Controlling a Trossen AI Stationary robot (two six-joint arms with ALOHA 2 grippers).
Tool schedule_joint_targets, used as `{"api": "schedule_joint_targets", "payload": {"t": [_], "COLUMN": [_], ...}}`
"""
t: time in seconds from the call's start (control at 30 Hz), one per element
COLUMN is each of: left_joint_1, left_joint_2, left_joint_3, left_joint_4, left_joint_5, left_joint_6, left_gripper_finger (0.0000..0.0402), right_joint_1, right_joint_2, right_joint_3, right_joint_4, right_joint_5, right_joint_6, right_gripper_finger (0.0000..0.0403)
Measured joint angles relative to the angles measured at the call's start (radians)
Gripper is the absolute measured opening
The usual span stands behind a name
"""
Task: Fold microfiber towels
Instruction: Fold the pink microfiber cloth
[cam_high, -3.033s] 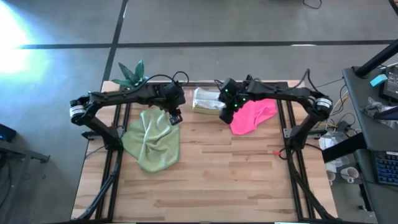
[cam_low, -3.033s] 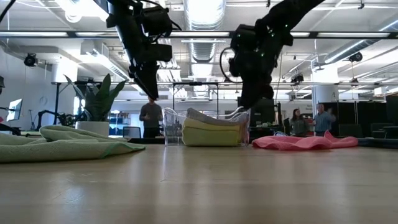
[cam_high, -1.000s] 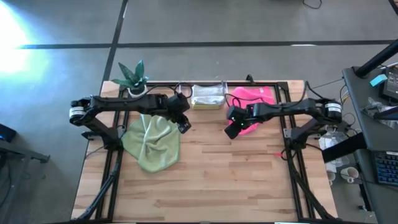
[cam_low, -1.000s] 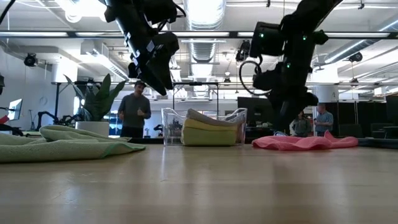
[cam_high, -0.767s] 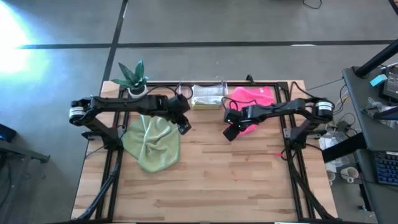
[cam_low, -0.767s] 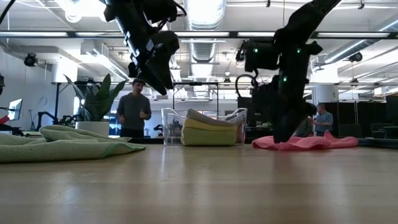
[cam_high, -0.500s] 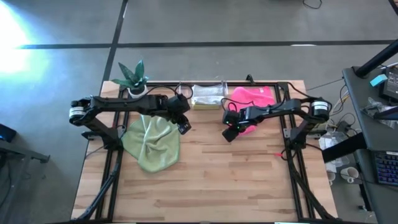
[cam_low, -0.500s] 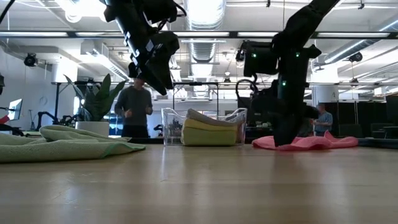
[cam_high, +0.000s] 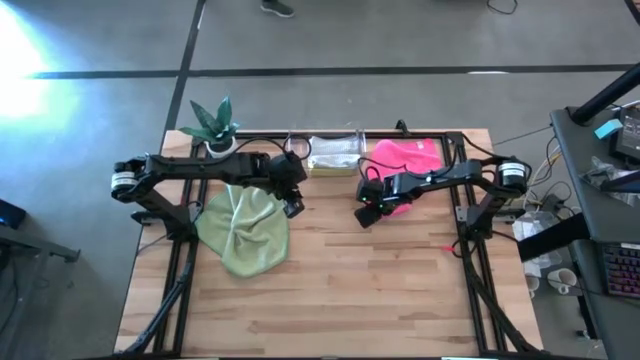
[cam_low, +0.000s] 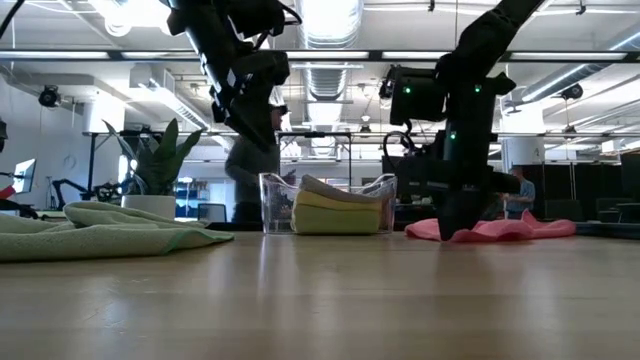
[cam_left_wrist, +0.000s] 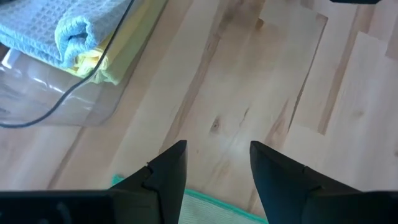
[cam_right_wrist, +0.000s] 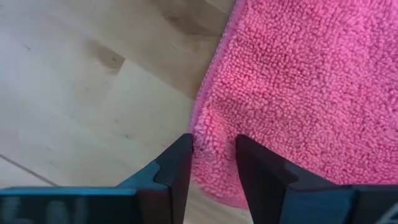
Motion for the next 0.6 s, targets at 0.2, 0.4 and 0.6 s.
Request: {"api": "schedule_joint_targets", "payload": {"t": [0.2, 0.4, 0.6], "left_joint_1": [0.001, 0.001, 0.001], "left_joint_2": [0.0, 0.0, 0.0], "left_joint_3": [0.0, 0.0, 0.0], "left_joint_4": [0.0, 0.0, 0.005], "left_joint_5": [0.0, 0.0, 0.025], "left_joint_6": [0.065, 0.142, 0.236], "left_gripper_finger": [0.016, 0.016, 0.016], "right_joint_1": [0.007, 0.05, 0.201], "right_joint_2": [-0.009, -0.058, -0.115], "right_joint_3": [-0.002, -0.008, -0.008], "right_joint_4": [-0.004, -0.023, -0.01], "right_joint_5": [-0.003, -0.002, -0.047], "right_joint_6": [0.026, 0.054, 0.147], "right_gripper_finger": [0.007, 0.0013, 0.0009]}}
